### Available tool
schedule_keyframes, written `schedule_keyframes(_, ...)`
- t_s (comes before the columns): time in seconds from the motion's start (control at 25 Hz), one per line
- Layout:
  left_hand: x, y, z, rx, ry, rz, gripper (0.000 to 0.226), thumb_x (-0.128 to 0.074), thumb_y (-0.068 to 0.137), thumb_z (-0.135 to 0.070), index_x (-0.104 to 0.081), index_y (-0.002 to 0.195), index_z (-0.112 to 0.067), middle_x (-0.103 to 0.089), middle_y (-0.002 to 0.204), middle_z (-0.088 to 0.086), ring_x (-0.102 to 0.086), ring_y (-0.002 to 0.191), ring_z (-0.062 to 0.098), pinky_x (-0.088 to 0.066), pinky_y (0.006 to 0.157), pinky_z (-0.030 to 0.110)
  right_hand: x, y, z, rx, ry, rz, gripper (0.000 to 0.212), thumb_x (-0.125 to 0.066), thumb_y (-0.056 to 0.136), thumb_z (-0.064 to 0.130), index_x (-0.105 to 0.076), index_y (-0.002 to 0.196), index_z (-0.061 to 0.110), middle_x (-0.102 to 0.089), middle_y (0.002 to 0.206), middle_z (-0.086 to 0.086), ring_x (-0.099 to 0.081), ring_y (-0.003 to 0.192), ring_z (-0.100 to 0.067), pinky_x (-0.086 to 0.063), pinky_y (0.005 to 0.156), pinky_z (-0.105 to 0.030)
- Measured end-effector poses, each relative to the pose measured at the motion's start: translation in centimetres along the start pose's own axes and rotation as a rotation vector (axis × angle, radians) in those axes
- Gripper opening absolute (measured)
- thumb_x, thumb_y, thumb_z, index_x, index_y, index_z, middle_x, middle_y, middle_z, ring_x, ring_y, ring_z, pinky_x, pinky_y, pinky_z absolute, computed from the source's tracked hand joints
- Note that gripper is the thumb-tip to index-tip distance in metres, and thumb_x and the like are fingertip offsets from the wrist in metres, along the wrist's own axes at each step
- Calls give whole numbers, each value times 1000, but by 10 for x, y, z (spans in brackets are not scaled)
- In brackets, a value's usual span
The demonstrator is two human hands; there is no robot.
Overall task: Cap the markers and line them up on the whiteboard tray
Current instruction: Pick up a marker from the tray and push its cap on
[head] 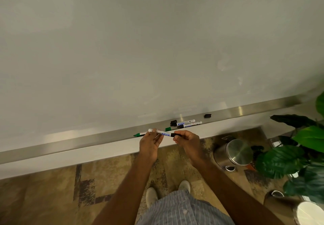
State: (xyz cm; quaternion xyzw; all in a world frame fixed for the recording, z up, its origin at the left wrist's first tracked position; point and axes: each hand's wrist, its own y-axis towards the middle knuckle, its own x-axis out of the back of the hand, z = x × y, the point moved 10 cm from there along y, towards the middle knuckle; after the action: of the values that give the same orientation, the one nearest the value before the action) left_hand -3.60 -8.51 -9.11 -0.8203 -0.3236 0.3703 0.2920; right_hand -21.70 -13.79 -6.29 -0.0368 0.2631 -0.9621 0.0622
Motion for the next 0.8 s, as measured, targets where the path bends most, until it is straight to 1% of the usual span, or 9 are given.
schedule_keyframes(0.2,-15,-3,4,21,40,48,11,-57,100,-11,-65,97,-4,-70,98,15,-69,94,26,-57,81,32,13,1,2,0,-18,25,20,-74,89,8,-76,98,26,-80,96,2,-77,90,-18,-62,76,-20)
schedule_keyframes(0.32,-31,-2,15,32,71,80,12,-55,101,-11,-66,97,-5,-70,97,14,-68,96,26,-57,83,32,30,9,-4,-65,77,35,19,-73,90,5,-77,104,16,-80,100,-7,-78,94,-25,-63,86,-31)
schedule_keyframes(0.4,-41,1,16,21,85,108,12,-57,100,-12,-67,99,-5,-71,97,14,-69,97,26,-58,84,32,39,15,-1,-65,86,45,19,-73,90,5,-77,102,19,-80,102,-8,-78,93,-23,-63,83,-29)
schedule_keyframes(0.48,-50,4,18,11,122,157,12,-59,99,-14,-68,101,-5,-73,100,14,-71,99,26,-59,86,32,45,22,13,-6,-86,65,21,-73,90,8,-77,99,26,-79,105,-5,-77,88,-17,-62,74,-20)
schedule_keyframes(0.52,-56,4,19,-4,187,182,12,-61,98,-15,-69,102,-5,-74,102,15,-71,99,26,-60,87,31,48,27,21,43,-258,88,21,-72,91,10,-77,104,26,-78,109,0,-76,87,-14,-60,75,-17)
schedule_keyframes(0.56,-65,7,22,-34,307,196,12,-64,97,-16,-70,102,-7,-75,103,16,-72,97,25,-61,87,31,55,33,28,97,-442,113,22,-71,93,13,-76,112,23,-75,112,5,-72,90,-11,-57,80,-15)
schedule_keyframes(0.64,-92,17,27,-173,706,194,17,-67,94,-17,-73,108,-9,-76,105,15,-71,93,22,-60,87,33,86,46,42,182,-698,112,26,-65,97,14,-73,121,17,-71,115,5,-63,98,-9,-49,87,-15)
schedule_keyframes(0.72,-124,24,26,-405,1181,196,29,-65,93,-18,-72,119,-9,-75,112,11,-68,103,23,-54,95,37,136,59,64,250,-771,-30,22,-62,98,10,-74,116,13,-72,113,-2,-62,99,-13,-49,89,-22)
schedule_keyframes(0.8,-152,30,37,-574,1498,258,35,-60,97,-19,-65,131,-12,-67,128,8,-59,121,24,-44,105,36,190,72,85,291,-802,-229,21,-60,98,6,-74,112,9,-73,110,-8,-64,101,-21,-54,94,-36)
